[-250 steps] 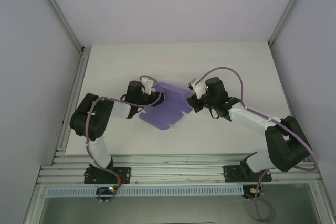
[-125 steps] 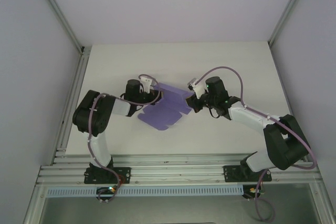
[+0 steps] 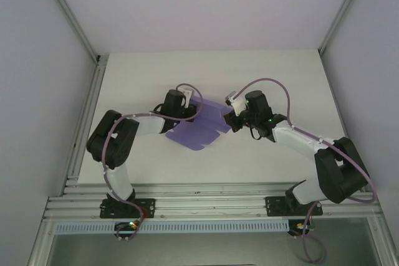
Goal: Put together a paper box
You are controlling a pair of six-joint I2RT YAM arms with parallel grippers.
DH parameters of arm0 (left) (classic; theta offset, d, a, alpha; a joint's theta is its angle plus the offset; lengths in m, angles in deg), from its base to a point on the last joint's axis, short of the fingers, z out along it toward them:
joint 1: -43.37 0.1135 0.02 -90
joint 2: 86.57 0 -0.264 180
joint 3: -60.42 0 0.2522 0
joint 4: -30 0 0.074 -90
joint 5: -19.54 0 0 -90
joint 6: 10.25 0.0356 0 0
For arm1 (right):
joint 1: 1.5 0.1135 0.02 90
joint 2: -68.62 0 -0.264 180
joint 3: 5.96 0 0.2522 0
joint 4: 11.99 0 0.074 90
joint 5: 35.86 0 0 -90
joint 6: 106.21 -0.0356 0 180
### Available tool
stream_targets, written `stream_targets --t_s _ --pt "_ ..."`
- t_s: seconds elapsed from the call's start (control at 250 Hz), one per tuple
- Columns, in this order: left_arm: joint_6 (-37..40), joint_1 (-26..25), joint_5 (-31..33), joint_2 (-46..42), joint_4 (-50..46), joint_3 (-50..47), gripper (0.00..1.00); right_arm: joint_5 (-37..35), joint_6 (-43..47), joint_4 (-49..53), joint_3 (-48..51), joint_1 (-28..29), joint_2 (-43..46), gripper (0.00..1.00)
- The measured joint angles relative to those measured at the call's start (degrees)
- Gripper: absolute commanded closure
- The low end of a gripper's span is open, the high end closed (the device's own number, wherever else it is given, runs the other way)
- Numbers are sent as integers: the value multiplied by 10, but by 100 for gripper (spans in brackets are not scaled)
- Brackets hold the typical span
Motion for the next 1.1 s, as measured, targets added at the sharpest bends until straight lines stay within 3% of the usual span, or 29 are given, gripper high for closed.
stream_targets --t_s 0.132,0.264,0.367,0.419,0.695,0.927,1.102 --pt "-25 -14 43 -14 -75 33 95 -10 0 4 0 5 14 100" --pt "-45 -24 81 -6 -184 103 96 -24 0 -7 4 12 21 100" --pt "-46 -35 107 -1 -218 126 79 -32 -1 -14 6 14 21 100" --pt "-50 -36 116 -2 -214 121 76 -29 0 -14 7 16 22 100" --pt "-44 -8 78 -87 -157 3 51 -24 4 -18 17 26 28 100" --pt "-23 9 30 -190 -127 -44 21 -27 4 -31 17 24 38 100" --pt "-21 20 -34 -220 -94 -76 15 -24 4 -34 17 23 38 100"
